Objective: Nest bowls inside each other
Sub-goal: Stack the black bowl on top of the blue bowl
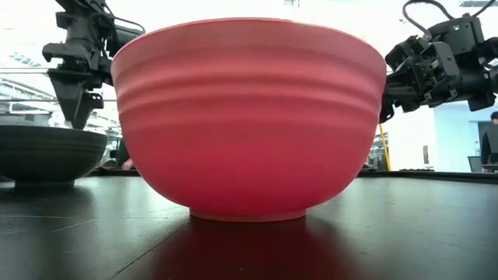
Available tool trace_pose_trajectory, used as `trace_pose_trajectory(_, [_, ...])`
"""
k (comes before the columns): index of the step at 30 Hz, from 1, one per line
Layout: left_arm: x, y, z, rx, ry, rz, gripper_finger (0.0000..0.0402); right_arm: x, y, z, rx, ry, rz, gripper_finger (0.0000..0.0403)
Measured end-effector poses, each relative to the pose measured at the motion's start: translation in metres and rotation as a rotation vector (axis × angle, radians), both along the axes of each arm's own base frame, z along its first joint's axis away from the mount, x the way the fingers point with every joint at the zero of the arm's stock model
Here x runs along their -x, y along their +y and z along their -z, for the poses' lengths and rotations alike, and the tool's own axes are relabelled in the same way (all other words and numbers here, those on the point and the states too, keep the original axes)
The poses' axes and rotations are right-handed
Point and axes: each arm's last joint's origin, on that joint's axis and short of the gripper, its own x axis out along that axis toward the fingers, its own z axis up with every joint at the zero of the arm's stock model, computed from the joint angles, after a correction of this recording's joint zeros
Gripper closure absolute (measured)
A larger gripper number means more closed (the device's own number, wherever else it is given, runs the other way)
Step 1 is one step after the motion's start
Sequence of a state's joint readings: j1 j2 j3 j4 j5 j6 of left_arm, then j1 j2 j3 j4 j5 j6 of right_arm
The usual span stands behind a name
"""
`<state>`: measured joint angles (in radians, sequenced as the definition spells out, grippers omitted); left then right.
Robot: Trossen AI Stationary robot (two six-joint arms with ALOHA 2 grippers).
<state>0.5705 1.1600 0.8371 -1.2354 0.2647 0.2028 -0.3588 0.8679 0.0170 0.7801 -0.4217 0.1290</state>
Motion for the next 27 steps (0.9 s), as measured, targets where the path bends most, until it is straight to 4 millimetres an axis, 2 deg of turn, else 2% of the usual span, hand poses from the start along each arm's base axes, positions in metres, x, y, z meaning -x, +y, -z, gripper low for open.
trace_pose_trajectory(17, [-0.007, 0.007, 0.010, 0.017, 0.050, 0.006, 0.0147, 0.000, 0.000, -0.001, -0.030, -0.009, 0.002, 0.0183])
trace_pose_trajectory(27, [-0.012, 0.014, 0.023, 0.022, 0.057, -0.003, 0.0147, 0.000, 0.000, -0.001, -0.033, -0.009, 0.002, 0.0183])
